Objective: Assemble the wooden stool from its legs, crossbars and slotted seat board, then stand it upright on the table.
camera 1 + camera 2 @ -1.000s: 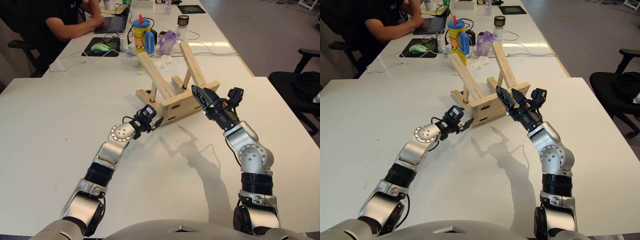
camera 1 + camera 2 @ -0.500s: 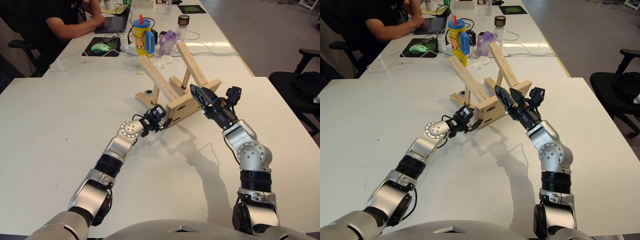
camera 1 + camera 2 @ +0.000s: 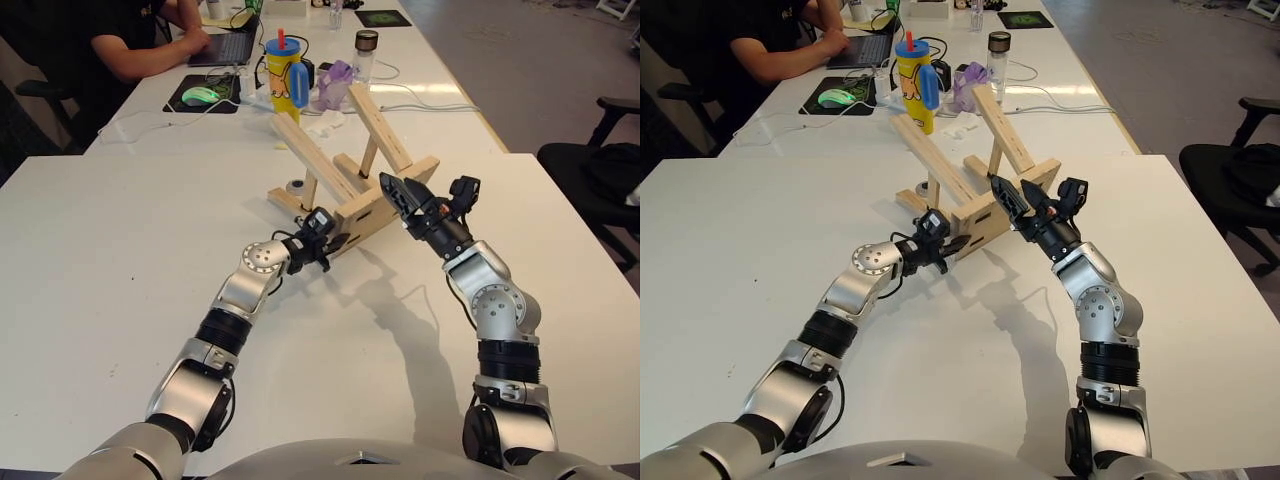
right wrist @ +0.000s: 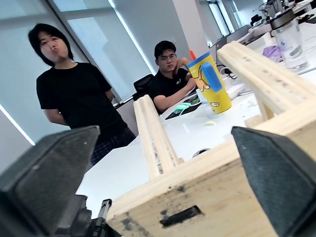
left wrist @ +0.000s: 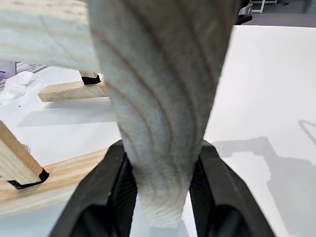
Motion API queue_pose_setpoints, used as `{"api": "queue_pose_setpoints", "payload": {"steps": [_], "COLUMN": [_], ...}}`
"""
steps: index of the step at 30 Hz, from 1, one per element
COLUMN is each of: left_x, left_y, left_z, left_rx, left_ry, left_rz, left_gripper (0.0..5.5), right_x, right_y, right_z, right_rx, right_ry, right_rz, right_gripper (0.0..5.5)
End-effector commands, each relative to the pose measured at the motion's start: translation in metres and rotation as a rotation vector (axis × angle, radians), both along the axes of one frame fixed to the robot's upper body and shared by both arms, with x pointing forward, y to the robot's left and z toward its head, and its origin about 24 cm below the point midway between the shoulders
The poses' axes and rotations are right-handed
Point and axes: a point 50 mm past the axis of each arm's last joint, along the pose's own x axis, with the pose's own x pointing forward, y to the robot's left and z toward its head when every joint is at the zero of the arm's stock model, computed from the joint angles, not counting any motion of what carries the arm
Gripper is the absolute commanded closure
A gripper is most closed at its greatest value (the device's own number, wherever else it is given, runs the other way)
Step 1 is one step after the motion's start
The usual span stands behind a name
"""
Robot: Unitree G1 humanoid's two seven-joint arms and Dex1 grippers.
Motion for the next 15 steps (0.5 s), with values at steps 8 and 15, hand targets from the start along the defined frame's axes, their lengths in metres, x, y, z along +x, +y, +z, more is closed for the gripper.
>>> {"api": "queue_pose_setpoints", "payload": {"steps": [8,15], "left_x": [0.025,0.025], "left_y": [0.073,0.162], "left_z": [0.074,0.088], "left_rx": [-0.896,-1.176], "left_ry": [0.1,0.085], "left_rz": [0.33,0.579], "left_gripper": [4.18,4.2], "right_x": [0.008,-0.001], "right_y": [-0.046,0.005], "right_z": [0.05,-0.004], "right_rx": [0.426,-0.023], "right_ry": [-0.114,0.012], "right_rz": [-0.161,-0.086], "right_gripper": [0.51,0.51]}}
